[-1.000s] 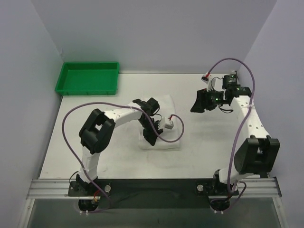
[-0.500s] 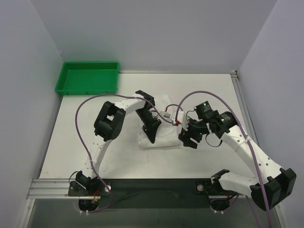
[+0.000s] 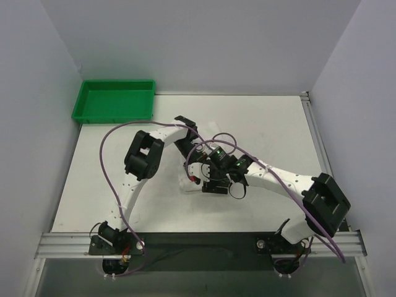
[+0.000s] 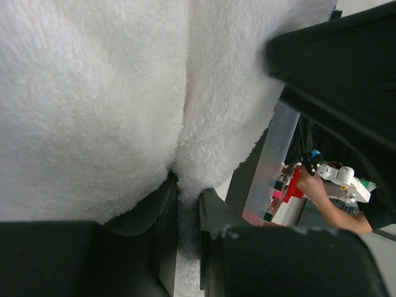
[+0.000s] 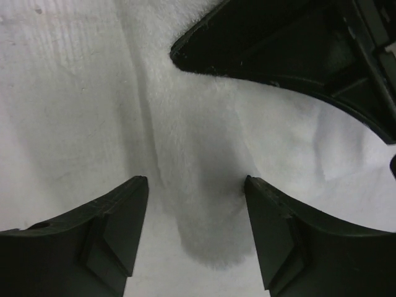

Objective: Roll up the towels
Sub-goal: Roll the towel

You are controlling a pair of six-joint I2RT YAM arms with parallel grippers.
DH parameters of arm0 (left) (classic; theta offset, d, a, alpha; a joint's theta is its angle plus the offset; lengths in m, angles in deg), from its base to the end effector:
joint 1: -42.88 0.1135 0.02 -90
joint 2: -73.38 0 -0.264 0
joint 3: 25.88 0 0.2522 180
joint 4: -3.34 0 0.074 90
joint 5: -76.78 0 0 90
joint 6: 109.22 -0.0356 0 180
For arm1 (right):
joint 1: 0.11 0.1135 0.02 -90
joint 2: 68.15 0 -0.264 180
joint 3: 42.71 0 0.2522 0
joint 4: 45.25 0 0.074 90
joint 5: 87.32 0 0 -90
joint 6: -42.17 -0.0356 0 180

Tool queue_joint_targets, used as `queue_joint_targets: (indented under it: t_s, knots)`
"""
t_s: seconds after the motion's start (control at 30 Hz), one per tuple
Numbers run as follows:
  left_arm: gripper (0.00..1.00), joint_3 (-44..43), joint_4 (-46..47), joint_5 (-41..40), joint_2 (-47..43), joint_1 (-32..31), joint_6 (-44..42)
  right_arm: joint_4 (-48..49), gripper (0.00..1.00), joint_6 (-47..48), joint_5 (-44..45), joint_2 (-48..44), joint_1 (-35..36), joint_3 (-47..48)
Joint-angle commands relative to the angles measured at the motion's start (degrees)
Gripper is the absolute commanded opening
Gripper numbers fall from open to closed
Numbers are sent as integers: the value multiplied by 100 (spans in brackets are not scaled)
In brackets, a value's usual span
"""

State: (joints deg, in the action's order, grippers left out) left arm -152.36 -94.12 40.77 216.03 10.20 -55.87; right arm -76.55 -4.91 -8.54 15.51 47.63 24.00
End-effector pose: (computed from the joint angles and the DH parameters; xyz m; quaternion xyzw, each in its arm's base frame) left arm 0.3498 -0.2586 0.1165 -0.4196 -0.7702 0.4503 0.1669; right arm 0.1997 0.2301 0.2211 -0.6858 0.6290 0.1062 0.3505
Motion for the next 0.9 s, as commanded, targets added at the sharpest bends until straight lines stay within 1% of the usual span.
queue_joint_targets:
  t_s: [0.0, 0.07, 0.1, 0.17, 0.2, 0.23, 0.27, 0.33, 0.37, 0.4, 0.47, 0.5, 0.53, 0.57, 0.6, 0.7, 0.77, 0.87]
  knots:
    - [4, -4, -182, -996, 439, 148, -221, 787, 61, 279, 384, 361, 77, -293]
    - [4, 66, -138, -996, 396, 184, -203, 928, 55, 270, 349, 528, 77, -408]
    - [4, 84, -138, -1005, 387, 201, -203, 928, 44, 235, 332, 564, 60, -460]
    - [5, 172, -103, -988, 343, 263, -212, 849, 36, 51, 165, 634, 24, -479]
    - [7, 216, -68, -988, 308, 289, -168, 657, 30, -54, 43, 713, -72, -409]
    - [8, 329, -15, -979, 229, 315, -150, 525, 26, -255, -89, 757, -133, -339]
    - [8, 435, 64, -953, 185, 350, -141, 393, 18, -405, -439, 862, -221, -251]
    - [10, 672, 195, -857, -69, 377, -124, -107, 9, -582, -810, 968, -485, 92]
    - [11, 1021, 423, -830, -184, 412, -11, -266, 5, -739, -1255, 1038, -573, 180]
    - [15, 1164, 520, -769, -289, 447, 25, -511, 0, -793, -1468, 1056, -660, 294]
    - [18, 1428, 740, -531, -536, 517, 113, -776, 0, -898, -1987, 1248, -881, 627]
    - [19, 1673, 820, -426, -615, 640, 288, -1291, 0, -873, -2424, 1371, -916, 794]
    - [23, 1771, 881, -208, -729, 702, 359, -1583, 0, -847, -2620, 1512, -951, 1196]
    - [25, 1859, 1004, -136, -773, 763, 516, -1847, 0, -829, -2813, 1809, -978, 1374]
    - [27, 2008, 1048, -100, -800, 860, 596, -2302, 0, -733, -3189, 1934, -986, 1515]
    - [34, 2193, 1084, 75, -791, 1009, 667, -2788, 0, -636, -3465, 2286, -1013, 1824]
    - [39, 2264, 1110, 198, -800, 1159, 693, -2939, 0, -539, -3518, 2453, -1013, 1912]
    - [42, 2238, 1119, 357, -896, 1475, 676, -3159, 0, -372, -3492, 2594, -1004, 1982]
